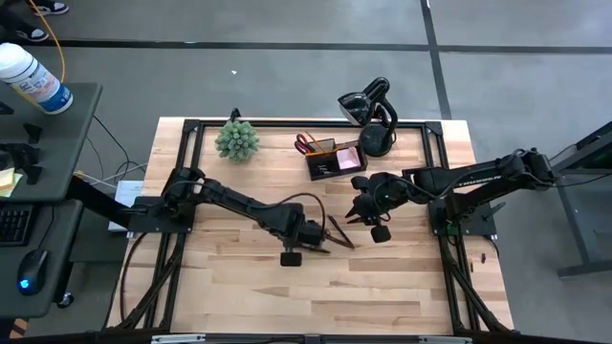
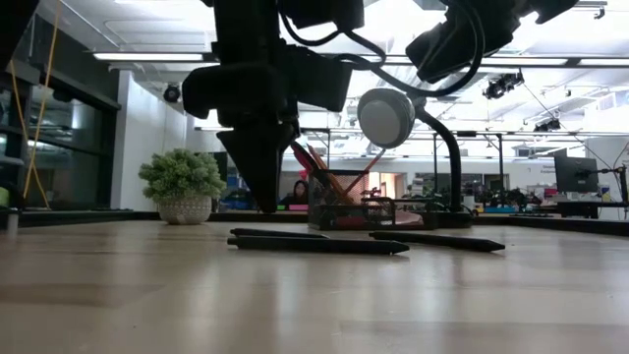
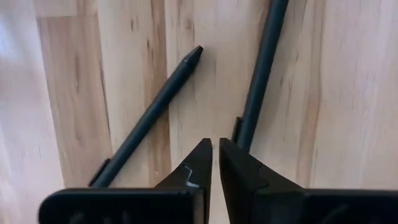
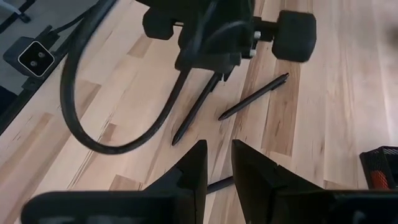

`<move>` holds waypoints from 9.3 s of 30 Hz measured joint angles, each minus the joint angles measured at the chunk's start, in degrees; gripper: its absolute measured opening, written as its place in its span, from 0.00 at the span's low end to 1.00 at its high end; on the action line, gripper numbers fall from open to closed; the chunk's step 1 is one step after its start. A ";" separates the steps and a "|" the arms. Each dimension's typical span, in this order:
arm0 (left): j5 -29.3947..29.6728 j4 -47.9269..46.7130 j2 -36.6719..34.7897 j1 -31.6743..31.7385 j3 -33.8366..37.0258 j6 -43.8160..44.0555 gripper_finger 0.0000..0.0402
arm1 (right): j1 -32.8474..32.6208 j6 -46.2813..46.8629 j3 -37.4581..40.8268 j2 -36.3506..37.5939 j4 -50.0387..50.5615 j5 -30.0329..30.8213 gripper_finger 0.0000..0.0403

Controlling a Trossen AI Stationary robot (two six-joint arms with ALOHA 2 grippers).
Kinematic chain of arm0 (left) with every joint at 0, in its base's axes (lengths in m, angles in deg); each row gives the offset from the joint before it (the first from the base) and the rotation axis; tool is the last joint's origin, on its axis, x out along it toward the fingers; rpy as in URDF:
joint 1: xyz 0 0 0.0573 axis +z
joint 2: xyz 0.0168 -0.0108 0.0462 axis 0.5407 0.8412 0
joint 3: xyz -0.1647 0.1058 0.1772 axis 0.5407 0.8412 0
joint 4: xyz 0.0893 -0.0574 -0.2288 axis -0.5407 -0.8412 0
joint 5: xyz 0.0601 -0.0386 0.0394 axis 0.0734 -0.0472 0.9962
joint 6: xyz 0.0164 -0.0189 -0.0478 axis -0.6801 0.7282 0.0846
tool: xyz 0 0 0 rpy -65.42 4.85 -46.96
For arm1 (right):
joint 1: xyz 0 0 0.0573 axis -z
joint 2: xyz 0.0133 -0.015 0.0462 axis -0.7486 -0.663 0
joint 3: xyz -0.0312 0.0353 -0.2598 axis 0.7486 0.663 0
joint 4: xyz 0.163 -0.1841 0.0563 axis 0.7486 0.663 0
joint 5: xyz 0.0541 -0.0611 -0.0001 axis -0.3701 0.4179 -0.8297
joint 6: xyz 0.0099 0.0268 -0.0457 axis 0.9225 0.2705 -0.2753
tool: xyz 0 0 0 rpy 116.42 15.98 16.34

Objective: Pick and place office supplies into organizer
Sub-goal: Put the bottom black pen into the black desk organizer

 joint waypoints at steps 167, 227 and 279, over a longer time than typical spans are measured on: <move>3.78 -12.04 -13.75 20.03 -3.60 -10.80 0.00 | 3.76 5.11 -0.07 19.66 5.30 9.62 0.17; 15.17 73.08 -11.11 29.51 21.44 -7.42 0.00 | 3.80 8.90 -0.04 19.52 11.25 10.91 0.17; 18.53 74.98 -5.66 28.75 21.42 7.33 0.18 | 3.80 8.86 -0.04 19.52 11.18 11.13 0.17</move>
